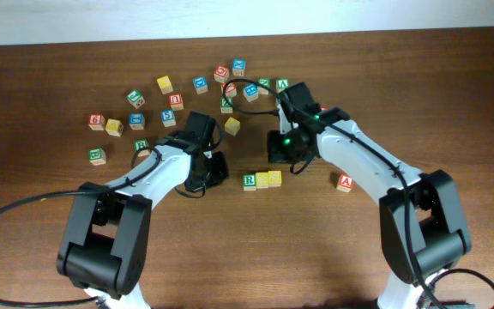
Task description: Spell out RSS
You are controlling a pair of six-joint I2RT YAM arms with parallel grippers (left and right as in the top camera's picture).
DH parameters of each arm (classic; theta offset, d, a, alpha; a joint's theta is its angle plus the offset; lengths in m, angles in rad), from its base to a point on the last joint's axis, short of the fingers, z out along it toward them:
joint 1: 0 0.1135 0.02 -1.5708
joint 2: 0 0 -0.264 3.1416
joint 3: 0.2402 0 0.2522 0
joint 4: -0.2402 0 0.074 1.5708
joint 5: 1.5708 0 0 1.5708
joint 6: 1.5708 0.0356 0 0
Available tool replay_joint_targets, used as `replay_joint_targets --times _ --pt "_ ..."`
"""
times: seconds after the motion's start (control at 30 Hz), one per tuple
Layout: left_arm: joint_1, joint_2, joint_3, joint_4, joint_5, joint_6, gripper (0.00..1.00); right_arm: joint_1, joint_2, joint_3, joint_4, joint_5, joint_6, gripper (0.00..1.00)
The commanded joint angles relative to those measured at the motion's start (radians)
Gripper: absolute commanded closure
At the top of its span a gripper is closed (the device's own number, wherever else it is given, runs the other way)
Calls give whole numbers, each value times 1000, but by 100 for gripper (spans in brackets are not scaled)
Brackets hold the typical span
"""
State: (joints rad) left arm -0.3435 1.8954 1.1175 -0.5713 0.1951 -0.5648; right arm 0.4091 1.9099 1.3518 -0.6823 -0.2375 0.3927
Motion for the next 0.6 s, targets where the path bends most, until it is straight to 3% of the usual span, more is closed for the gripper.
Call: replay_joint_targets --times 0.0,0.57 --pt "6 19 -18 -23 -46 17 99 31 64 0 11 10 9 96" --pt "6 19 -18 -26 -47 17 98 68 83 0 5 31 18 96"
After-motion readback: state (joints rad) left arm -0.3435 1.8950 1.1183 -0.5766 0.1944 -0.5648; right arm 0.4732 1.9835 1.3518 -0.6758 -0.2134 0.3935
